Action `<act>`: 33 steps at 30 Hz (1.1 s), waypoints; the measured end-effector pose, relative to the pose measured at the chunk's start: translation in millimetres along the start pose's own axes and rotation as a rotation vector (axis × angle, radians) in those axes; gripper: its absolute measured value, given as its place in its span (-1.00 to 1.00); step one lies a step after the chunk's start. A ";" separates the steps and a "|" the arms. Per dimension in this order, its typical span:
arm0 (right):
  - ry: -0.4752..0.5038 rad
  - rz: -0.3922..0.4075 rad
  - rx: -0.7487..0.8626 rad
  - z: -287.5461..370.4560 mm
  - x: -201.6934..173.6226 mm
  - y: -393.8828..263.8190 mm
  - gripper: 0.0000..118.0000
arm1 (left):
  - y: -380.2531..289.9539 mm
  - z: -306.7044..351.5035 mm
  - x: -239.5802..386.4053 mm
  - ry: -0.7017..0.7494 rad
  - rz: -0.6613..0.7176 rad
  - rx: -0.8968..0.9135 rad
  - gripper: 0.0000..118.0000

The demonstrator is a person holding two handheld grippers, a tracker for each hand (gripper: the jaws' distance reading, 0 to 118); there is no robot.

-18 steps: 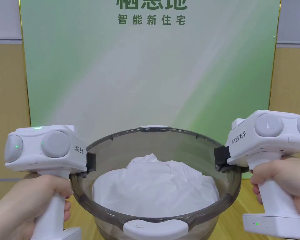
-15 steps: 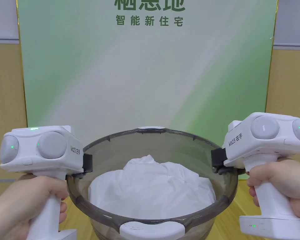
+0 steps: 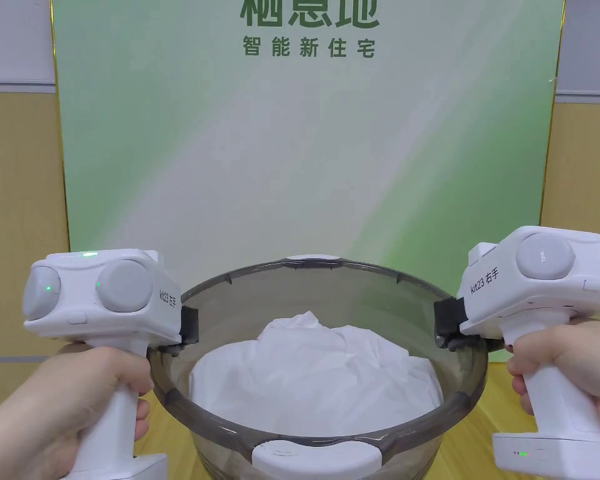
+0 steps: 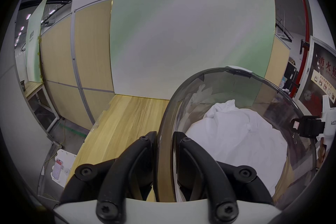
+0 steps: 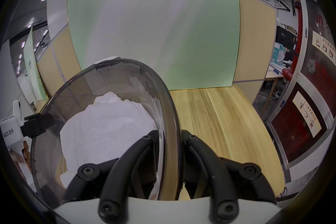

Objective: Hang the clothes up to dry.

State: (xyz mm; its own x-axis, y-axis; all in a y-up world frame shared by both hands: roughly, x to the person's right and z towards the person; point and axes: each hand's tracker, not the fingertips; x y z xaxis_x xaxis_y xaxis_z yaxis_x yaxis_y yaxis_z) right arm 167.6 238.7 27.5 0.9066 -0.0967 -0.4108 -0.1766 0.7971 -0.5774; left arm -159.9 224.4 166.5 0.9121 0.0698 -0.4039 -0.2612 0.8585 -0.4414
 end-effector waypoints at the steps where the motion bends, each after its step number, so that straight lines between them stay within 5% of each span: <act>1: -0.001 -0.006 0.001 -1.4 1.8 0.8 -0.65 | -0.5 0.6 0.5 0.000 -0.002 0.001 -0.69; 33: -0.013 0.006 0.000 4.9 -1.3 -1.0 -0.65 | 1.6 1.0 6.3 0.010 -0.024 0.009 -0.69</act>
State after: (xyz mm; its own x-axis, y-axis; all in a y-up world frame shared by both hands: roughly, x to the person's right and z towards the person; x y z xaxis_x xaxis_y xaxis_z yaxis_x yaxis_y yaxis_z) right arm 168.5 240.9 32.0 0.9105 -0.0844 -0.4048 -0.1817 0.7977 -0.5750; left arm -154.3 226.8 164.1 0.9151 0.0438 -0.4009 -0.2360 0.8642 -0.4443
